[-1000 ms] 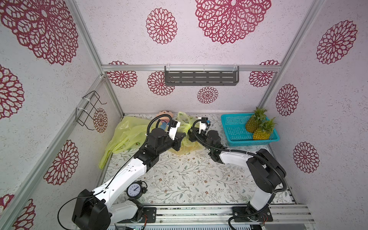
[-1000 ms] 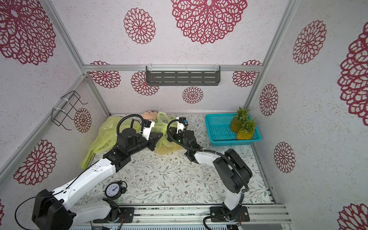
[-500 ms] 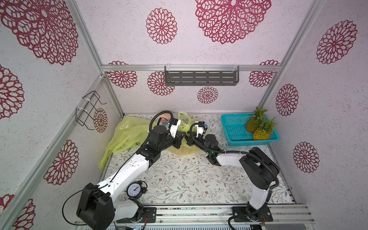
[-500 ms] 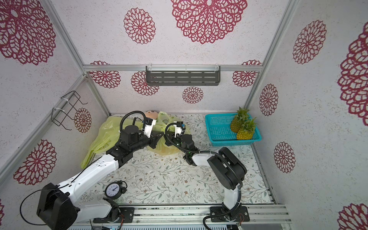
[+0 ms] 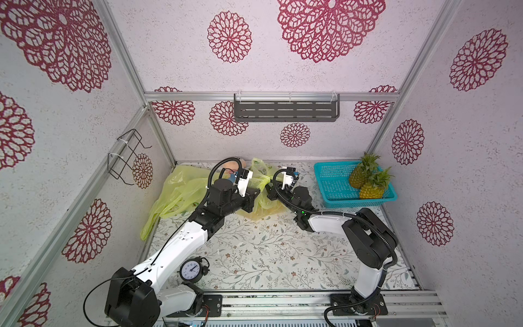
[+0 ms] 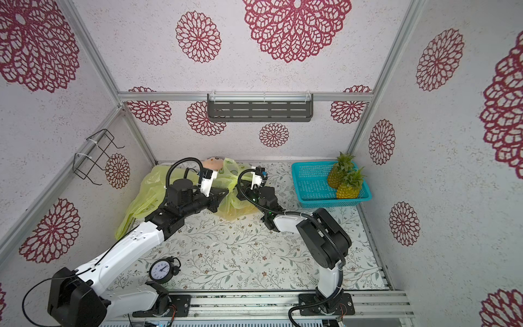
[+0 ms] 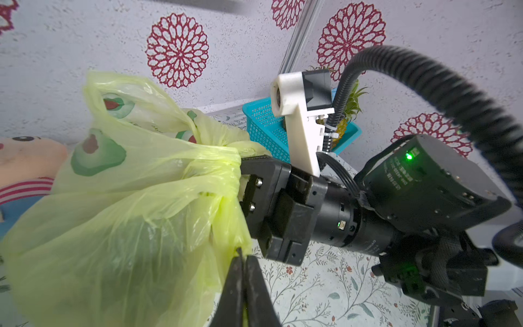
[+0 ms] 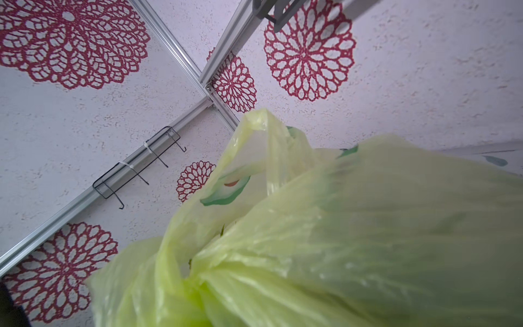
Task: Place the pineapple into a plastic bag & tie a knot
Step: Cross the plastic bag at the center of the board.
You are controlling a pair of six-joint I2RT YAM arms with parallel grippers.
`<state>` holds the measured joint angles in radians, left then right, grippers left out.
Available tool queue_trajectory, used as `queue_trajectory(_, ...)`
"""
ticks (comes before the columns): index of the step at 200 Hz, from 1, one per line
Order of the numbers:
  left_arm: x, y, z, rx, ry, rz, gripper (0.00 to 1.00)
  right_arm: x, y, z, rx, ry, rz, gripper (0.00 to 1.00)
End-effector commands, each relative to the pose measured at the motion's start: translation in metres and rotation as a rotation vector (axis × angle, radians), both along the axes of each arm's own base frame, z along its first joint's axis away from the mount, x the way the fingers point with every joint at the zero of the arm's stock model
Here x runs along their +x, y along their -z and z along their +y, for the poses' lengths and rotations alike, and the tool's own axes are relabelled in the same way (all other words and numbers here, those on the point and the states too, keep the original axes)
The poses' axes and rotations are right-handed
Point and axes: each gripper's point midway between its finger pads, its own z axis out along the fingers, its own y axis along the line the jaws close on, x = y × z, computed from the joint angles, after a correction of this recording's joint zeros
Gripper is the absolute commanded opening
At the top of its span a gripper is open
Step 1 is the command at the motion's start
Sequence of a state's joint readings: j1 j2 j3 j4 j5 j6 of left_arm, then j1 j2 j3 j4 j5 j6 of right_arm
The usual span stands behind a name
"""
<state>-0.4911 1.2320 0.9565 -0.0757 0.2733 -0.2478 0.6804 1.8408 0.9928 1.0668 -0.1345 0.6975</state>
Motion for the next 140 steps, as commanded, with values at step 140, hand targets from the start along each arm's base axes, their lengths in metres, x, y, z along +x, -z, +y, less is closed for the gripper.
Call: queue_trajectory(140, 0.086, 0.016, 0.019, 0.005, -0.141, 0.257, 0.31, 0.011, -0.023, -0.005, 0.103, -0.007, -0.034, 0.00)
